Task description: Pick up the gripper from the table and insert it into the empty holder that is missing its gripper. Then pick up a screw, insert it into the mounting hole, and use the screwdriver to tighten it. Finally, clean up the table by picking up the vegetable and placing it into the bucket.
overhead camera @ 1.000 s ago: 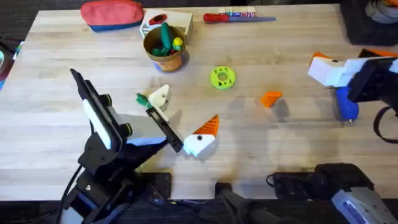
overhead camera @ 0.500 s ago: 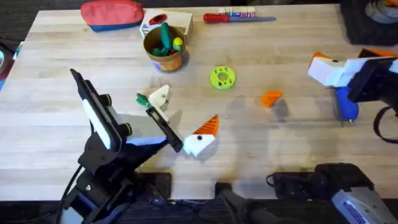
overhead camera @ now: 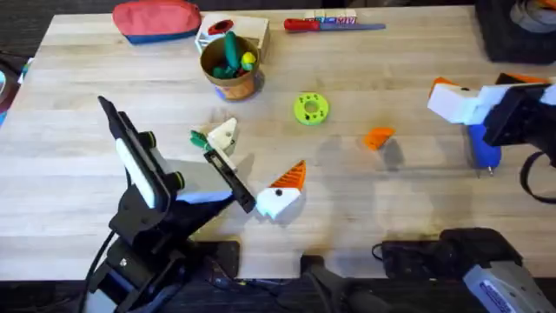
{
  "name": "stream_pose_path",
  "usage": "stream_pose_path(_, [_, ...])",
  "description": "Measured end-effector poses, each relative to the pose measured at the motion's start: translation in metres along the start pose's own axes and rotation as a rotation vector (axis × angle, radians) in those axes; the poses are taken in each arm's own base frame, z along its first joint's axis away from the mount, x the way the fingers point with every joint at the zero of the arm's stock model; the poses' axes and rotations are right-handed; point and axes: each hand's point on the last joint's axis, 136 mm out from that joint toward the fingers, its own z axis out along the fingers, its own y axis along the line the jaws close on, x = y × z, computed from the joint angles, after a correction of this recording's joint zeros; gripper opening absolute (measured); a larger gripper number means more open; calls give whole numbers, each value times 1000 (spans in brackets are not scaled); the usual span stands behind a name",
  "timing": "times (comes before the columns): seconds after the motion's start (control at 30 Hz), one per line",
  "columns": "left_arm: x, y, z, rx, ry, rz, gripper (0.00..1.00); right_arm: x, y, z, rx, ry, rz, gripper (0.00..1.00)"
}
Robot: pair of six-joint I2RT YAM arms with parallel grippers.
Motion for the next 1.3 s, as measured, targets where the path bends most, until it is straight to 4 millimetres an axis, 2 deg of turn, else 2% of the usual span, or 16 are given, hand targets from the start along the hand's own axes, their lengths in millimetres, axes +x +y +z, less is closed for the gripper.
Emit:
stream_pose_path(0.07, [0,0,0,0,0,0,988,6,7,1,-42,27,-2,991])
stream_pose_path(0.17, [0,0,0,0,0,0,988,27,17,8,-104,141,-22,992])
stream_pose_path(0.3, [0,0,0,0,0,0,988,61,29,26,-176,361,-87,991])
stream_pose_path(0.4, [0,0,0,0,0,0,988,78,38,41,-223,499,-145,991])
stream_pose_path(0.6, [0,0,0,0,0,0,988,112,44,70,-258,698,-197,991])
stream_pose_path(0.7, [0,0,0,0,0,0,988,123,44,77,-267,750,-216,992])
stream_pose_path(0.83, [0,0,0,0,0,0,988,120,44,83,-281,727,-263,975])
stream_pose_path(0.97, [0,0,0,0,0,0,988,112,45,90,-287,681,-292,855])
stream_pose_path(1.17, [0,0,0,0,0,0,988,113,45,90,-299,679,-325,830])
stream_pose_path(1.3, [0,0,0,0,0,0,988,113,45,90,-301,681,-329,778])
